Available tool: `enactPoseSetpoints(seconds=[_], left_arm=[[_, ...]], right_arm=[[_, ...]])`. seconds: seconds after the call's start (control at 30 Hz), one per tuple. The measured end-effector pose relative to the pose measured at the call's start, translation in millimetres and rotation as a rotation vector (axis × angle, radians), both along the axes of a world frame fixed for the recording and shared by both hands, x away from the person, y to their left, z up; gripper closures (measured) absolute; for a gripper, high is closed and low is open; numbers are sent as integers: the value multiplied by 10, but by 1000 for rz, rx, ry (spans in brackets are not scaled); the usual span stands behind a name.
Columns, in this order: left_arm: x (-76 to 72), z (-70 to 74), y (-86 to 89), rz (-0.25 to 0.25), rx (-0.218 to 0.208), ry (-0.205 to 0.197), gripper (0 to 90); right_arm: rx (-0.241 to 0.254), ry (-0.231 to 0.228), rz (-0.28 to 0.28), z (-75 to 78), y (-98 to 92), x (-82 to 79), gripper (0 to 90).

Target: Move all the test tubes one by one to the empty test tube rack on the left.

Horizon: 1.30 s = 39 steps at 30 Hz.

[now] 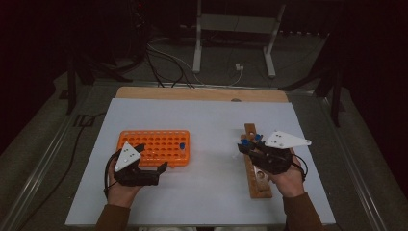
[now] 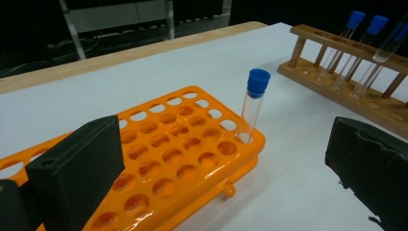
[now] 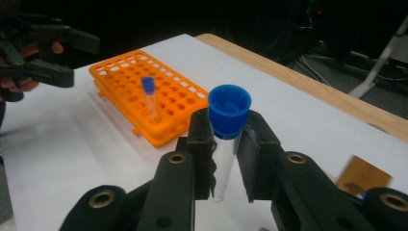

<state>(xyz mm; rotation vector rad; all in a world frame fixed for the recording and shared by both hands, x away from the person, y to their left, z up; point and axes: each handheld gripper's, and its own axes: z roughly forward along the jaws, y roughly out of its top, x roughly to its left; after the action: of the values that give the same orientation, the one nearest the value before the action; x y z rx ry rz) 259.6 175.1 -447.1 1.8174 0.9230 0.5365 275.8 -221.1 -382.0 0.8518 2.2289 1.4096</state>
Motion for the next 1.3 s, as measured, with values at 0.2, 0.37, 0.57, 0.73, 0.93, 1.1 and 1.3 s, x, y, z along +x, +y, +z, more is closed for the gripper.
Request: enactPoseSetpoints(seconds=[0.2, 0.37, 0.57, 0.73, 0.93, 1.1, 1.3], left_arm=[[7, 34, -111, -28, 10, -2, 7], [9, 66, -212, -51, 16, -5, 15], [4, 74, -359, -86, 8, -7, 62], [-3, 95, -478, -101, 10, -11, 81], [-48, 144, -615, -128, 9, -40, 188], [-63, 149, -740, -169, 20, -52, 316], [-36, 109, -848, -209, 28, -39, 497]], right_arm=[[3, 3, 36, -6, 195, 35, 763], [6, 13, 58, -38, 334, 54, 763], [9, 24, 87, -66, 492, 57, 762], [10, 34, 111, -87, 634, 65, 762], [8, 44, 138, -117, 788, 71, 762], [7, 55, 155, -143, 891, 66, 762], [6, 61, 177, -151, 1005, 51, 762]])
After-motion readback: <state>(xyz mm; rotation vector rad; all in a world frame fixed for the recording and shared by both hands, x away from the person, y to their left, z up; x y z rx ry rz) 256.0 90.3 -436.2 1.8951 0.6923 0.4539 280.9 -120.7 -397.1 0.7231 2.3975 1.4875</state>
